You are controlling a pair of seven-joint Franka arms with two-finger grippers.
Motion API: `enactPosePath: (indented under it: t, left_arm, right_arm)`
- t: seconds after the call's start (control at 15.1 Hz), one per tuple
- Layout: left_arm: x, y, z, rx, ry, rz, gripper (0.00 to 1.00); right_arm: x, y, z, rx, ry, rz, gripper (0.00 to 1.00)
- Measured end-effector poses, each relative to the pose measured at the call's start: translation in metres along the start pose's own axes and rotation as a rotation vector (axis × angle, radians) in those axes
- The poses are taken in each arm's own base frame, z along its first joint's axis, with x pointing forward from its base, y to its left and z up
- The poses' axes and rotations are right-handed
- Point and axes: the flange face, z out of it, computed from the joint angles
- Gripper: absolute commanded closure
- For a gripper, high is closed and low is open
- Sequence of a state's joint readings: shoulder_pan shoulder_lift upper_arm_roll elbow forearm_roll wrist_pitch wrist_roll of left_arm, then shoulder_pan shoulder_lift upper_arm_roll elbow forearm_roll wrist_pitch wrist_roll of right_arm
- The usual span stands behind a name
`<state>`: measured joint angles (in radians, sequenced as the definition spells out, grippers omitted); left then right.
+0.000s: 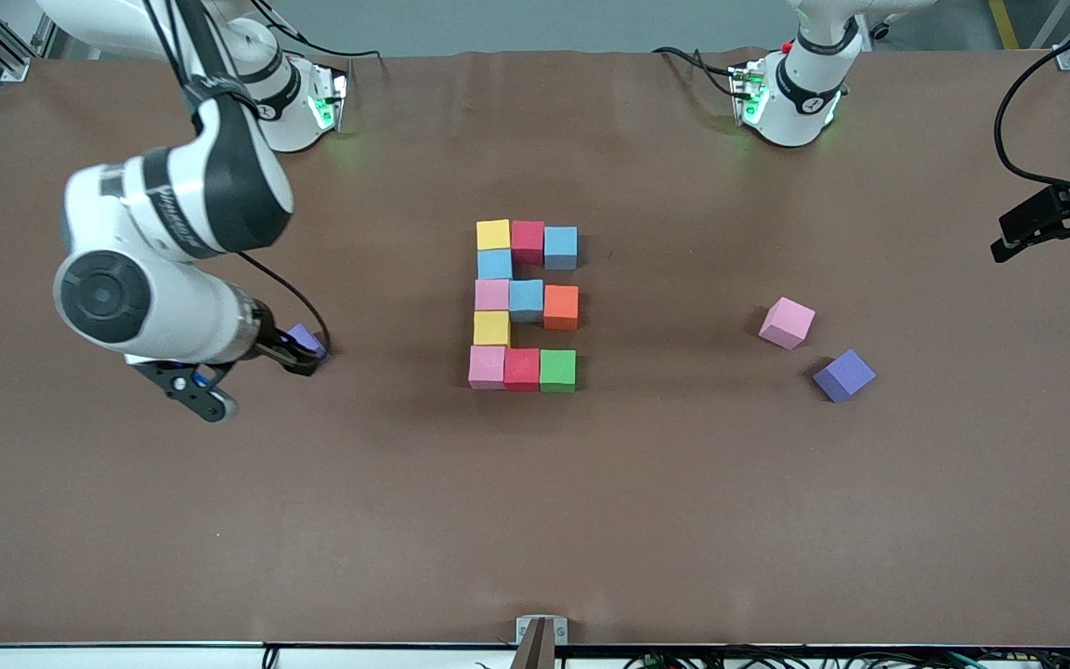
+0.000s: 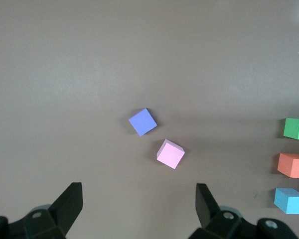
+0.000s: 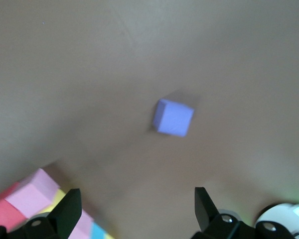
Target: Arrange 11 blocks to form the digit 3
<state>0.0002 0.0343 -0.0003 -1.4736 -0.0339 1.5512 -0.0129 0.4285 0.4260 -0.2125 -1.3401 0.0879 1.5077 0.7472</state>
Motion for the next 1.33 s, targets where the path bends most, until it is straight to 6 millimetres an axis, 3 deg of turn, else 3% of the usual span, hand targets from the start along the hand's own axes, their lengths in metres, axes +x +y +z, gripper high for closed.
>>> enactPosePath:
  t: [0.4,0.8,0.99,1.33]
  left_arm:
    - [0.000,0.002,0.000,0.000,0.000,0.003,0.00]
    - [0.000,0.002,0.000,0.000,0.000,0.003,0.00]
    - [0.000,0.006,0.000,-0.001,0.001,0.010,0.00]
    - [0.000,0.010,-0.002,-0.002,0.007,0.019,0.00]
  right_arm:
    - [0.060,0.103,-0.028,-0.041,0.040,-0.342,0.00]
    - [0.095,0.172,-0.039,-0.026,0.054,-0.455,0.00]
    - [0.106,0.190,-0.043,-0.009,0.069,-0.441,0.00]
    - [0.100,0.191,-0.071,0.001,0.108,-0.442,0.00]
